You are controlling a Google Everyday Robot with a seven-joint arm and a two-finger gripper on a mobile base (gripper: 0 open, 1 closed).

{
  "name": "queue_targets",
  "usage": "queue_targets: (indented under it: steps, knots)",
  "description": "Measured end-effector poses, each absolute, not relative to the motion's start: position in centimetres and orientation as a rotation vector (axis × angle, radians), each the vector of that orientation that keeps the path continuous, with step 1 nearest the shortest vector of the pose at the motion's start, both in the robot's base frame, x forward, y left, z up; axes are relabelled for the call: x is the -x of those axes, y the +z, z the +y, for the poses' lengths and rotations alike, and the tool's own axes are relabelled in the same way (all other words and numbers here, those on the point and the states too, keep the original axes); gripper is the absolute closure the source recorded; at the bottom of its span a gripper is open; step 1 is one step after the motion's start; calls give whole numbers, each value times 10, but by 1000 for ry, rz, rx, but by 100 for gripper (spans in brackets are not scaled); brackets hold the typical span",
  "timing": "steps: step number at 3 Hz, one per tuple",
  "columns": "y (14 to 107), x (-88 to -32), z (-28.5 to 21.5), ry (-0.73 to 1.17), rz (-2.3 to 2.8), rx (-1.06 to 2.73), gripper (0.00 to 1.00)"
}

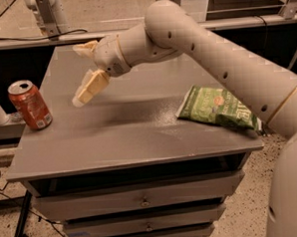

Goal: Move coke can near green can

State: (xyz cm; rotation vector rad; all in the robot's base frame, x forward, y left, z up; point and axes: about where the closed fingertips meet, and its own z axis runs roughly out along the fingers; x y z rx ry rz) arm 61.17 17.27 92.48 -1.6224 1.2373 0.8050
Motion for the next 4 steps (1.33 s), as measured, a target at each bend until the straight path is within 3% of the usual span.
queue_targets:
  steps: [1, 3, 4]
  knots:
    - [905, -620, 225, 885, 1178, 1631, 0]
    - [880, -588, 277, 1028, 1149, 1609, 0]
    - [877, -566, 299, 1114, 1146, 1599, 17]
